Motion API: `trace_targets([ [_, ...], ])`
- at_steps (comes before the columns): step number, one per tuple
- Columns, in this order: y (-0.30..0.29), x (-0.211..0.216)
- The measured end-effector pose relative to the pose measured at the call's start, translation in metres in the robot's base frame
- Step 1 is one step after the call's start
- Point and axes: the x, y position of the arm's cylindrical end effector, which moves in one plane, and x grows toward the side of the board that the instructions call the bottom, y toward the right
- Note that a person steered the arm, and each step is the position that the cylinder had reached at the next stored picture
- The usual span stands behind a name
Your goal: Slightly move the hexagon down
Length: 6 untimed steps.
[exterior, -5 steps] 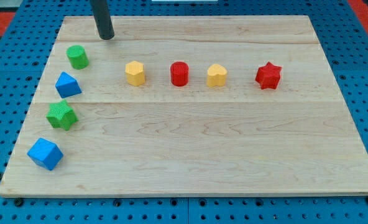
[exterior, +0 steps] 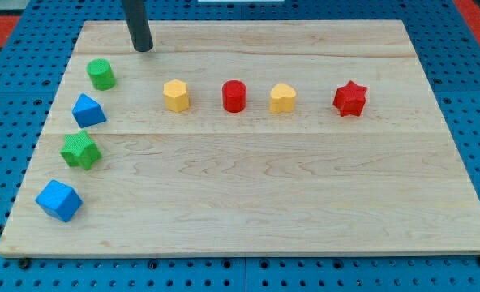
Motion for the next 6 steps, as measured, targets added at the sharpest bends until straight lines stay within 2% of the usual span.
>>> trace_targets([
  [4, 0.031, 0.008],
  [5, 0.000, 0.010],
  [6, 0.026, 0.045],
])
